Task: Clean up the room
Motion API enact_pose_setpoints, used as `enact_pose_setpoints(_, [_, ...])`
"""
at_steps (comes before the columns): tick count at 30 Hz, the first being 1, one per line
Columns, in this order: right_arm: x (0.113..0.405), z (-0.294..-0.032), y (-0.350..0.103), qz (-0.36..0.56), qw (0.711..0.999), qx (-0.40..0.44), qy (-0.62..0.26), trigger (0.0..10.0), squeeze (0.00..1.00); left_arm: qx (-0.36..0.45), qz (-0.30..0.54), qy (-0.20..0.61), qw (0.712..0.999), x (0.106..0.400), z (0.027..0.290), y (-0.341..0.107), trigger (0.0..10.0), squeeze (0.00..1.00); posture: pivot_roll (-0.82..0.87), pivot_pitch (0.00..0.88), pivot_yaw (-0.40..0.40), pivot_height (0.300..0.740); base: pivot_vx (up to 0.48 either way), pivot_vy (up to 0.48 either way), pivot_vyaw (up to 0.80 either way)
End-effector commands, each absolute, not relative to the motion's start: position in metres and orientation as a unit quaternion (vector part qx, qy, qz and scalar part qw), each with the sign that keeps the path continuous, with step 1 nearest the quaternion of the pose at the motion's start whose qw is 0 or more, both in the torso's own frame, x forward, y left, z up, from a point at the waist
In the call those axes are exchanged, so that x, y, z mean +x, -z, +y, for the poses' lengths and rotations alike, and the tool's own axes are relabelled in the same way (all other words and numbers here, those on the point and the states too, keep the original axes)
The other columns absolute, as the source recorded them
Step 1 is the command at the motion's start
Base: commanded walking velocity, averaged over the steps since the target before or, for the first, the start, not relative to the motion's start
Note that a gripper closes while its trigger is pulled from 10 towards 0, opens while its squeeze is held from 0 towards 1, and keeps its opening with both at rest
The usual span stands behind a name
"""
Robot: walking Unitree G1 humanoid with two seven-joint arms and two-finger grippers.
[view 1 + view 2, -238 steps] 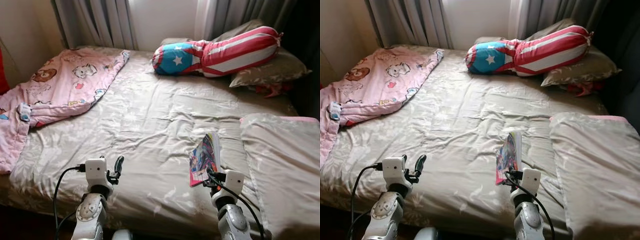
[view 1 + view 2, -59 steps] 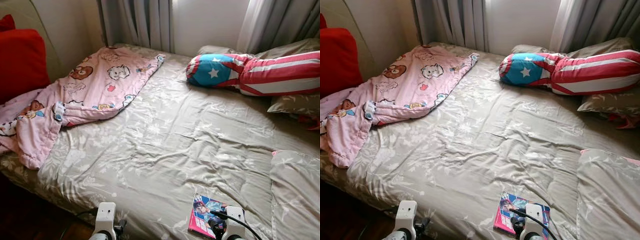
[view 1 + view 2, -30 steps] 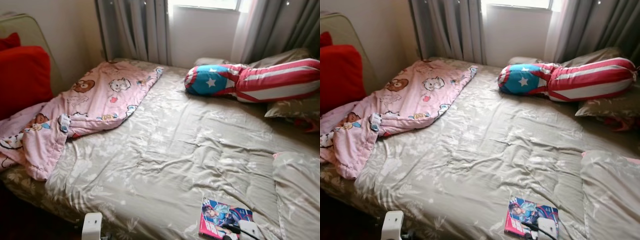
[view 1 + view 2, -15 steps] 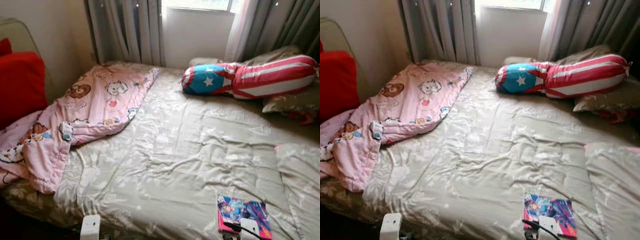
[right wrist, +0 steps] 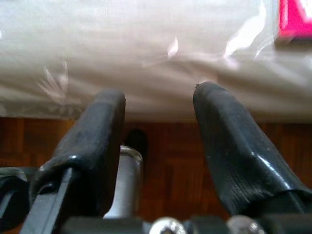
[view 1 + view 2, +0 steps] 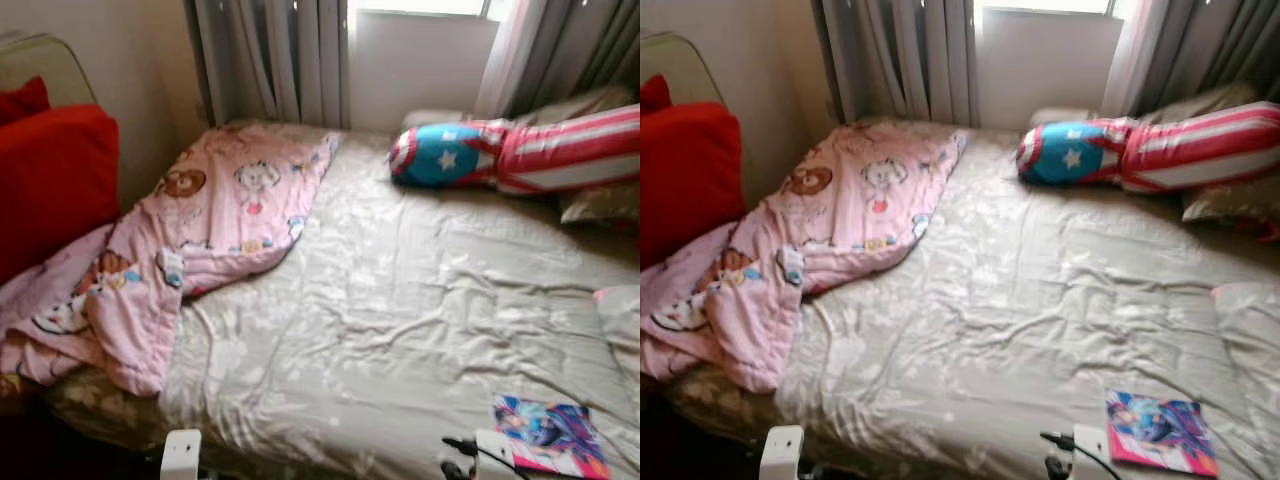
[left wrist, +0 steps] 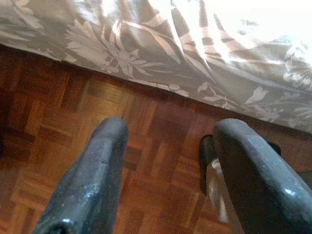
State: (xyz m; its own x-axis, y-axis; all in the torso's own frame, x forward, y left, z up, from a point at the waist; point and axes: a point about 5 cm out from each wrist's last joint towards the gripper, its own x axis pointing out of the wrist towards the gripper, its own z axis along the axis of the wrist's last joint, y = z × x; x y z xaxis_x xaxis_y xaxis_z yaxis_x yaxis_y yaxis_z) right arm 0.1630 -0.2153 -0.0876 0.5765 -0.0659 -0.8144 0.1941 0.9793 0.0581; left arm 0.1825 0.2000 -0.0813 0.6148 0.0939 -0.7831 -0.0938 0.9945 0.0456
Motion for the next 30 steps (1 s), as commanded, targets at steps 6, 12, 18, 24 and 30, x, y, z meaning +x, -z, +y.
enact_pose_setpoints(6, [0.1638,-0.2109,0.0881,0.458,0.884,0.068,0.061,10.0,0.00,0.008,0.441,-0.057,0.896,0.1794,0.2059,0.0820,10.0,0.00,-0.01,0.000,-0.012,0.740,0.000,0.476,0.00])
enact_pose_setpoints(12, [0.1643,-0.2105,0.0878,0.457,0.885,0.066,0.053,10.0,0.00,0.007,0.442,-0.058,0.895,0.1789,0.2066,0.0821,10.0,0.00,-0.01,0.000,-0.013,0.740,0.000,0.476,0.10])
enact_pose_setpoints(18, [0.1643,-0.2103,0.0879,0.458,0.885,0.065,0.050,10.0,0.00,0.008,0.443,-0.058,0.895,0.1784,0.2072,0.0822,10.0,0.00,0.00,0.000,-0.013,0.740,0.000,0.476,0.77])
enact_pose_setpoints(24, [0.1642,-0.2101,0.0880,0.458,0.885,0.068,0.049,10.0,0.00,0.008,0.443,-0.058,0.894,0.1777,0.2078,0.0825,10.0,0.00,0.00,0.000,-0.013,0.740,0.000,0.476,0.80])
enact_pose_setpoints(30, [0.1635,-0.2111,0.0882,0.459,0.883,0.074,0.056,10.0,0.00,0.009,0.444,-0.058,0.894,0.1773,0.2078,0.0827,10.0,0.00,0.00,0.000,-0.010,0.740,0.000,0.476,0.13])
